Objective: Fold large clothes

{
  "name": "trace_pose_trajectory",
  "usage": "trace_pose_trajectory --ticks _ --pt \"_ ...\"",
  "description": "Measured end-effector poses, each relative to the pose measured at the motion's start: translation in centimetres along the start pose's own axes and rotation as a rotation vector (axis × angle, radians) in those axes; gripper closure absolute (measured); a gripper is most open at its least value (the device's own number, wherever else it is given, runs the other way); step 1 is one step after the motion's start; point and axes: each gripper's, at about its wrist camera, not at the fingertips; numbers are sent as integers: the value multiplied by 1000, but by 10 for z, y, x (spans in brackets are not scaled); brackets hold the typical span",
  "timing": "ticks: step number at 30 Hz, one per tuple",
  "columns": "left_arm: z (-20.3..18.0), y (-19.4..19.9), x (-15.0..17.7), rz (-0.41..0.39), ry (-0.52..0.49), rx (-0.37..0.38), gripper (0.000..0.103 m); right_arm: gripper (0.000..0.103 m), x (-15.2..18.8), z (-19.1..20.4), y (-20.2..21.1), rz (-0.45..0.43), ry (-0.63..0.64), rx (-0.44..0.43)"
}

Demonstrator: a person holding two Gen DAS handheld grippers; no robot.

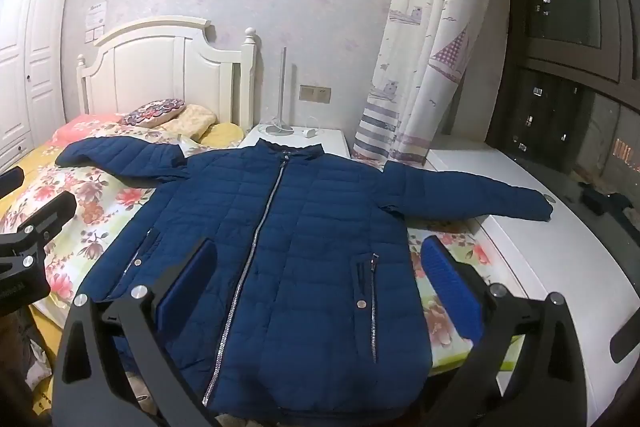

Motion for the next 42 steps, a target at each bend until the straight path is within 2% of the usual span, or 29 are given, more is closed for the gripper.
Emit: trace_pose_trajectory --ticks 13,42 --pt "0 -2 5 14 -5 -1 4 2 11 9 1 10 0 -1" --pt "3 -9 14 29 5 8 4 2 7 10 -3 17 10 -10"
Point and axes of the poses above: each gripper's, at about its wrist camera, not at the fingertips, and y roughly against the way its jaws point, z to its left, x to its underside, and after that the axes turned 5 degrees about -y, right-handed
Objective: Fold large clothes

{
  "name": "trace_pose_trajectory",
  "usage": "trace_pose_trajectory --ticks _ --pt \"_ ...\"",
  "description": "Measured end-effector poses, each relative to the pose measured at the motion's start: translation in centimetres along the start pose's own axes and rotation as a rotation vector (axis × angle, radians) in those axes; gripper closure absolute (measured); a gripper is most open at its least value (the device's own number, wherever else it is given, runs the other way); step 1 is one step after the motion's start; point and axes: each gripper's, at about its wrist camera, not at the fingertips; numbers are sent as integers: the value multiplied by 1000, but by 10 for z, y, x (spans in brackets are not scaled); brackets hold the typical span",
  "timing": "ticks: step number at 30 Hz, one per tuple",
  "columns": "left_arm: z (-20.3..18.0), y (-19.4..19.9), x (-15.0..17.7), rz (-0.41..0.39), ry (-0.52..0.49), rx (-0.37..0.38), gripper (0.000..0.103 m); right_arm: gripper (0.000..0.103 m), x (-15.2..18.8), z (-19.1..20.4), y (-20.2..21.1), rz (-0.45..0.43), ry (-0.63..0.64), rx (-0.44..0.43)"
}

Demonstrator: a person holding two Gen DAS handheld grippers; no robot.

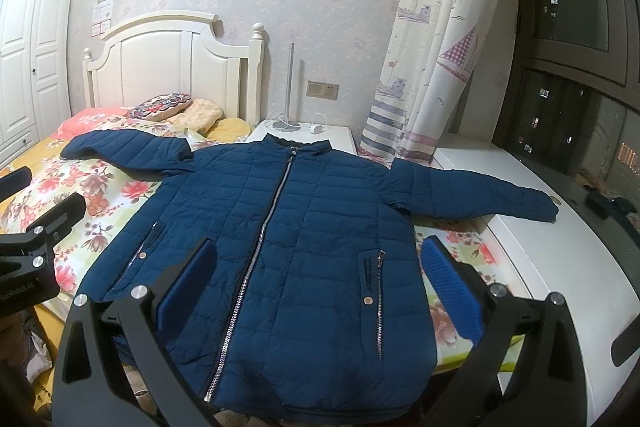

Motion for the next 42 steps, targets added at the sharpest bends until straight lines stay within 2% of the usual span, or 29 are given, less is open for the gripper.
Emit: trace_pose_trajectory --ticks 42 --pt "-1 -3 6 14 1 4 4 2 3 5 1 18 -1 -17"
Point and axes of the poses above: each gripper's, at about its wrist camera, not at the fingertips, and y roughly against the way its jaws point, z to its left, x to its underside, and after that the axes turned 5 degrees about -y, right-handed
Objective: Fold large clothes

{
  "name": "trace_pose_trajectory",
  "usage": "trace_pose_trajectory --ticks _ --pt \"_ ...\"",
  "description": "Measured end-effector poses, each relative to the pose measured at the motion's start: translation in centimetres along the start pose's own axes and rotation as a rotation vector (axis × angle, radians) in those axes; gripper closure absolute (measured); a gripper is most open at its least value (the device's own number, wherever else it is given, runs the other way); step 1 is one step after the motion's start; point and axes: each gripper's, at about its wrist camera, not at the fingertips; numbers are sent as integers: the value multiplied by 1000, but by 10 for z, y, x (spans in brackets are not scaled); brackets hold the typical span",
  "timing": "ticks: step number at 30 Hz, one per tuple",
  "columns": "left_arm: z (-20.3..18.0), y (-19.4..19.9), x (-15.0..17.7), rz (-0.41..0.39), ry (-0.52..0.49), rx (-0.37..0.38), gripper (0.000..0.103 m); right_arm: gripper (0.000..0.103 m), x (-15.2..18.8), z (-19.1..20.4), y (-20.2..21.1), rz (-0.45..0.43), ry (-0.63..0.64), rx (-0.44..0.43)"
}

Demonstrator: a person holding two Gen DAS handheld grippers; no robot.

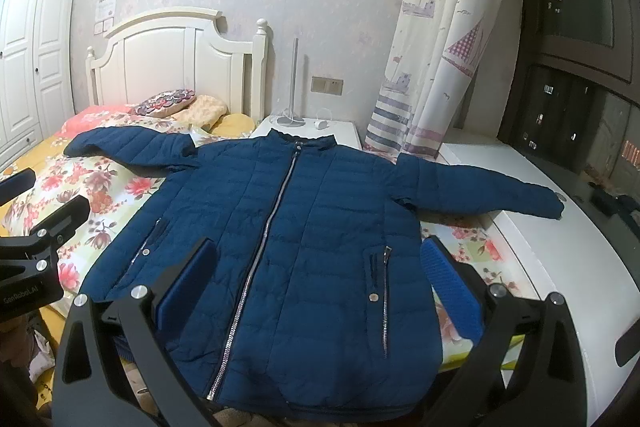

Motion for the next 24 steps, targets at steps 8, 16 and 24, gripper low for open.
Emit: trace_pose_trajectory --ticks 8,16,24 --pt "-6 -12 7 36 -3 6 4 2 3 -3 -13 26 -2 -3" --pt "-14 -68 2 122 -11 69 4 2 11 -30 -68 114 -66 -33" --pt "-11 -261 -18 380 -66 83 4 2 17 -152 -193 275 -398 71"
Point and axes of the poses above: each gripper's, at about its wrist camera, not at the fingertips, and y roughly against the way its jaws point, z to its left, x to its underside, and after that the axes turned 5 degrees about -y, right-handed
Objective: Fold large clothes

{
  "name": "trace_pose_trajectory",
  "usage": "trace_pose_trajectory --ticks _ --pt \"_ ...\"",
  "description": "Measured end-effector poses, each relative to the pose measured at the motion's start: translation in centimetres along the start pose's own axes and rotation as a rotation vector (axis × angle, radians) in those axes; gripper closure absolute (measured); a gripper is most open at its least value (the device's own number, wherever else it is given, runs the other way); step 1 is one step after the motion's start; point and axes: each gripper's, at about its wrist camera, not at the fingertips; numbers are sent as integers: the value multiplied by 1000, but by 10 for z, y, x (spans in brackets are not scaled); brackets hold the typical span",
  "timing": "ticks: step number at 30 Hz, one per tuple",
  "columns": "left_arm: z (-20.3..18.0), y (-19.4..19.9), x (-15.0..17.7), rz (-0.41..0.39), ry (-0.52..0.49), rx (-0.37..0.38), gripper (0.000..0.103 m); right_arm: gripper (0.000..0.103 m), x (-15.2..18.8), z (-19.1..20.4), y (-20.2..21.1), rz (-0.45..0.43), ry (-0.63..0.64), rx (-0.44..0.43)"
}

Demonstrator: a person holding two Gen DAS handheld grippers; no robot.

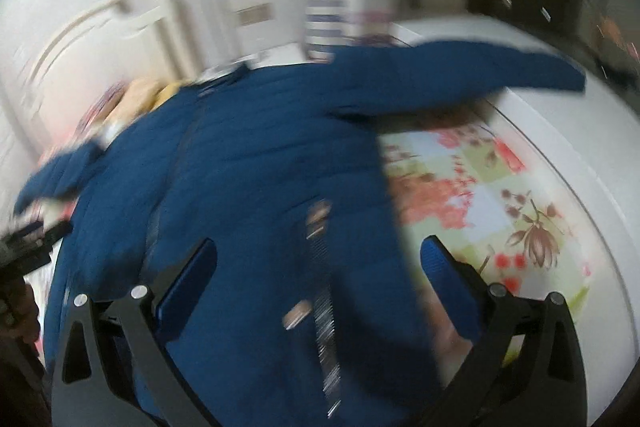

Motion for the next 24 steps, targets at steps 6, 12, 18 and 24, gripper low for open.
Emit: trace_pose_trajectory --ticks 6,12,18,24 --pt "32 -95 -40 91 22 -124 4 2 -77 -78 -85 -28 -259 7" --pt "65 -131 -31 166 141 -25 4 2 -125 -118 -148 -64 -420 29" --pt "70 -134 -28 158 156 4 4 20 -148 -142 -177 -100 -518 54" --pt "67 -134 -29 155 160 4 4 91 -172 -101 -151 -310 -358 191"
Point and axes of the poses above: each gripper's, at about its wrist camera, not at the fingertips, and y roughly against the way its jaws point, z to its left, x to its underside, and after that the axes turned 5 degrees about -y, right-handed
